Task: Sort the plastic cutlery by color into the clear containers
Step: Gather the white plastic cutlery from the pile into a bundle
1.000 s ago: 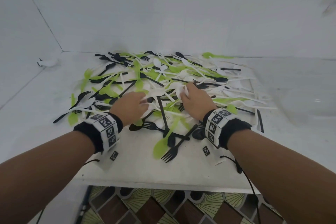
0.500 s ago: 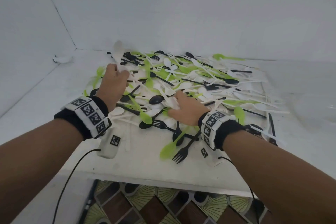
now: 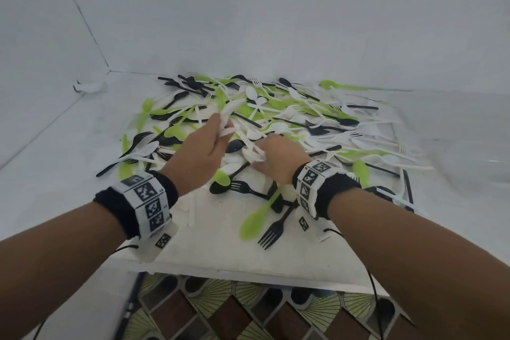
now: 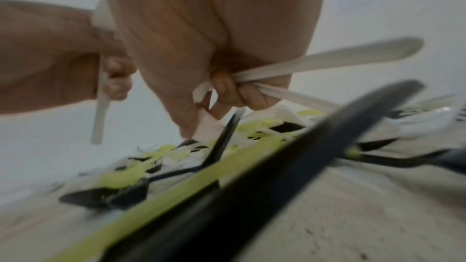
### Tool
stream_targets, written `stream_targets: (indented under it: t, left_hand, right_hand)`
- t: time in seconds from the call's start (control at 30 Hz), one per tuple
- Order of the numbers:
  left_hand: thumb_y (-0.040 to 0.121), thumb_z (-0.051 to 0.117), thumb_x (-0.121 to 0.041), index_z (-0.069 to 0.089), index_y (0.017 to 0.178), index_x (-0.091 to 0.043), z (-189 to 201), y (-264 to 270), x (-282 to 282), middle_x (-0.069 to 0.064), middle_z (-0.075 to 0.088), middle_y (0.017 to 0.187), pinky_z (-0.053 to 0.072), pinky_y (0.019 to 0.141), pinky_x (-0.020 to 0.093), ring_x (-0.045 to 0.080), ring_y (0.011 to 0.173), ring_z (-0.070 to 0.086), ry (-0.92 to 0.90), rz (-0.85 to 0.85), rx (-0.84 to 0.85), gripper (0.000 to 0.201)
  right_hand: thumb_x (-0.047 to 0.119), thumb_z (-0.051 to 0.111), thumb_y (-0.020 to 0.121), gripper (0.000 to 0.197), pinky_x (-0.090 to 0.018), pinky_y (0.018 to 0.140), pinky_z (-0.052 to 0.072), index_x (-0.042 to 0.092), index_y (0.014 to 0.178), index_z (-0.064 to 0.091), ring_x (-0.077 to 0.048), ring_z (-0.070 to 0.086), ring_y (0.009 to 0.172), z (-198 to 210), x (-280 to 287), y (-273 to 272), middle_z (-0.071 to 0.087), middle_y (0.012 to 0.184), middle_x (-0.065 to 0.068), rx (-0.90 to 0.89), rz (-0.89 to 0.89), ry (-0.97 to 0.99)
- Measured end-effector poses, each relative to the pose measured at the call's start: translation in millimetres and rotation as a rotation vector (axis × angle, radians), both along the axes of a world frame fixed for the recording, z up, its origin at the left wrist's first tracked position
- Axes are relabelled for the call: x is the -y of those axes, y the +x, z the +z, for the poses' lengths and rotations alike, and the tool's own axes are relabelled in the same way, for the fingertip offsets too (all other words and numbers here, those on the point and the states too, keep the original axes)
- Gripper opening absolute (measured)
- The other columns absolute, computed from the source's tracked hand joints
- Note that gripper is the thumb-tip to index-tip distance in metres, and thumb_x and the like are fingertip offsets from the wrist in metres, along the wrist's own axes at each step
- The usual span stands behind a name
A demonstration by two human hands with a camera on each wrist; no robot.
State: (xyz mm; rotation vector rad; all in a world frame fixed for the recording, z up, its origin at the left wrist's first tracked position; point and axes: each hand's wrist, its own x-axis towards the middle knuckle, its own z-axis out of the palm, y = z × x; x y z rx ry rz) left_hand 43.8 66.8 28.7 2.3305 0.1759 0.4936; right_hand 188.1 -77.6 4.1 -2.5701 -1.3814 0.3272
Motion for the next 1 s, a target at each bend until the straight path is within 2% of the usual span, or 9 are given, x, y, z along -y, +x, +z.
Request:
stream_targets:
  t: [0.07, 0.2, 0.33, 0.47, 0.57, 0.73, 0.83, 0.93, 1.0]
  left_hand:
    - [0.109, 0.041, -0.028, 0.047, 0.105, -0.015, -6, 2, 3, -0.009, 0.05, 0.07, 0.036, 0.05, 0.032, 0.008, 0.052, 0.036, 0.004, -0.004, 0.003, 0.015]
    - [0.106, 0.049, -0.032, 0.043, 0.1, -0.017, -15, 10, 9, 0.002, 0.05, 0.075, 0.04, 0.054, 0.039, 0.012, 0.057, 0.043, 0.04, -0.017, -0.085, 0.017]
    - [0.089, 0.068, -0.059, 0.04, 0.117, -0.024, -17, 20, 32, -0.008, 0.052, 0.105, 0.049, 0.079, 0.037, 0.013, 0.092, 0.056, 0.184, -0.107, -0.34, 0.053]
    - [0.065, 0.068, -0.087, 0.029, 0.143, -0.025, -26, 31, 65, -0.003, 0.046, 0.137, 0.049, 0.097, 0.042, 0.02, 0.119, 0.053, 0.423, -0.232, -0.582, 0.107]
    - [0.057, 0.071, -0.088, 0.025, 0.146, -0.028, -37, 40, 75, -0.002, 0.045, 0.141, 0.05, 0.1, 0.043, 0.021, 0.12, 0.053, 0.537, -0.313, -0.677, 0.116]
    - [0.065, 0.078, -0.076, 0.028, 0.142, -0.025, -33, 60, 67, 0.0, 0.049, 0.137, 0.053, 0.093, 0.043, 0.022, 0.112, 0.057, 0.585, -0.307, -0.648, 0.105]
    - [0.077, 0.073, -0.069, 0.034, 0.138, -0.023, -24, 73, 65, -0.005, 0.053, 0.123, 0.051, 0.087, 0.039, 0.018, 0.102, 0.056, 0.477, -0.288, -0.642, 0.085]
    - [0.103, 0.05, -0.03, 0.041, 0.097, -0.024, -19, 86, 76, 0.001, 0.053, 0.082, 0.037, 0.06, 0.034, 0.02, 0.071, 0.051, 0.316, -0.265, -0.493, 0.012]
    - [0.107, 0.039, -0.023, 0.034, 0.083, -0.026, -17, 97, 89, 0.001, 0.047, 0.074, 0.03, 0.058, 0.035, 0.018, 0.063, 0.044, 0.312, -0.29, -0.435, 0.025]
  right_hand:
    - [0.044, 0.055, 0.1, 0.026, -0.037, 0.082, 0.045, 0.02, 0.107, 0.053, -0.026, 0.055, 0.098, 5, 2, 5, 0.052, 0.103, -0.001, -0.036, -0.084, 0.213]
    - [0.042, 0.049, 0.104, 0.025, -0.036, 0.062, 0.038, 0.018, 0.104, 0.04, -0.024, 0.053, 0.069, 21, 10, 12, 0.053, 0.075, 0.001, -0.127, -0.303, 0.606]
    - [0.045, 0.048, 0.101, 0.025, -0.043, 0.072, 0.053, 0.02, 0.104, 0.04, -0.024, 0.062, 0.072, 32, 28, 27, 0.07, 0.083, -0.001, -0.209, -0.498, 0.914]
    - [0.051, 0.052, 0.098, 0.034, -0.046, 0.071, 0.056, 0.021, 0.107, 0.038, -0.029, 0.065, 0.071, 31, 63, 41, 0.069, 0.084, -0.007, -0.17, -0.617, 0.878]
    - [0.049, 0.062, 0.095, 0.045, -0.038, 0.074, 0.048, 0.016, 0.115, 0.039, -0.03, 0.064, 0.087, 21, 96, 50, 0.064, 0.096, -0.007, -0.188, -0.678, 0.636]
    - [0.047, 0.068, 0.092, 0.064, -0.037, 0.09, 0.048, 0.012, 0.136, 0.038, -0.028, 0.063, 0.104, 0, 150, 62, 0.06, 0.127, -0.009, -0.219, -0.791, 0.416]
    - [0.061, 0.064, 0.087, 0.057, -0.039, 0.085, 0.048, 0.015, 0.116, 0.05, -0.03, 0.061, 0.108, -11, 172, 69, 0.062, 0.113, -0.005, -0.14, -0.779, 0.196]
    - [0.072, 0.058, 0.084, 0.061, -0.037, 0.078, 0.044, 0.017, 0.108, 0.051, -0.025, 0.057, 0.098, -15, 183, 72, 0.06, 0.104, -0.002, -0.144, -0.789, 0.169]
    - [0.076, 0.049, 0.087, 0.064, -0.037, 0.077, 0.042, 0.017, 0.109, 0.053, -0.025, 0.056, 0.094, -14, 189, 73, 0.06, 0.102, -0.003, -0.145, -0.809, 0.199]
